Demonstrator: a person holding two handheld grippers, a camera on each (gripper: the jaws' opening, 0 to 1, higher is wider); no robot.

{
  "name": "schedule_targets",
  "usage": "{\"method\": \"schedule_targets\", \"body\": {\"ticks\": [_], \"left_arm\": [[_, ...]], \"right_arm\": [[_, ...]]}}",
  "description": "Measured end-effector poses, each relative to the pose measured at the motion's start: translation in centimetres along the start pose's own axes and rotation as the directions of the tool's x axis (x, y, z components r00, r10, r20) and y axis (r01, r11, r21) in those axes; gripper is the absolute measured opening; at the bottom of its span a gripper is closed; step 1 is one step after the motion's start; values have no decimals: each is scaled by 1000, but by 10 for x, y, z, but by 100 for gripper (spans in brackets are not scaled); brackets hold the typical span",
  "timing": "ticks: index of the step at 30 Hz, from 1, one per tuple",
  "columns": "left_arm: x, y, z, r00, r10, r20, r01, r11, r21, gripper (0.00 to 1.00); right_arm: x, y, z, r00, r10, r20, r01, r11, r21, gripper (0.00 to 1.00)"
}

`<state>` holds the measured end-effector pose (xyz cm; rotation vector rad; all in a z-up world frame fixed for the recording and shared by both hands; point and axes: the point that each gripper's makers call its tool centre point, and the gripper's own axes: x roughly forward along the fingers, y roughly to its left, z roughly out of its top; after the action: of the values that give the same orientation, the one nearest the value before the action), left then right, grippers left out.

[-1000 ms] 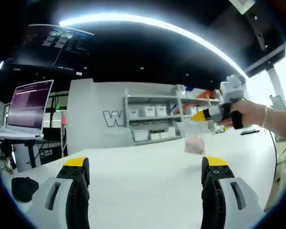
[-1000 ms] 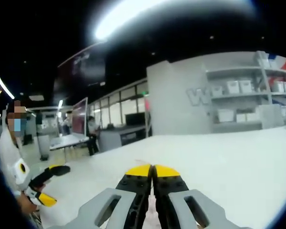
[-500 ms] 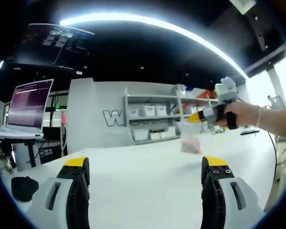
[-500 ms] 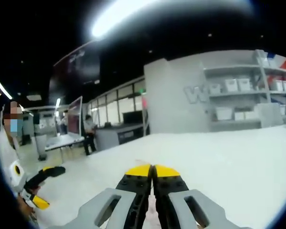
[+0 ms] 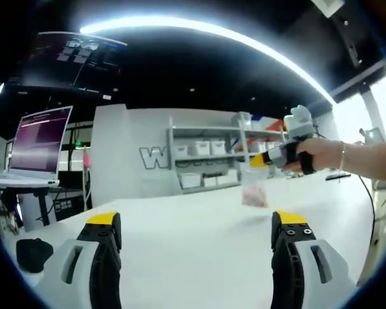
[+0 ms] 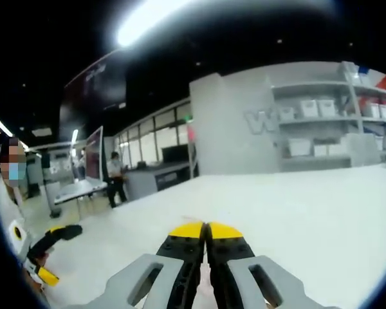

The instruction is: Open the resealable bag by pulling the two sides of the seal apart until the entire bag opening is separated and visibly accessible.

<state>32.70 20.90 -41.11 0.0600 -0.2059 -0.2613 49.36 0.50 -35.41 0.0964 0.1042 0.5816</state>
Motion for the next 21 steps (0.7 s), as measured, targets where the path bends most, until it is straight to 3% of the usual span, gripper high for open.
{"method": "schedule_targets", "body": {"ticks": [21], "left_arm": [[-2, 5, -1, 1000, -1, -9, 1, 1000, -7, 94]], "right_arm": [[30, -3, -2, 999, -12, -48, 10, 1000, -28, 0]]}}
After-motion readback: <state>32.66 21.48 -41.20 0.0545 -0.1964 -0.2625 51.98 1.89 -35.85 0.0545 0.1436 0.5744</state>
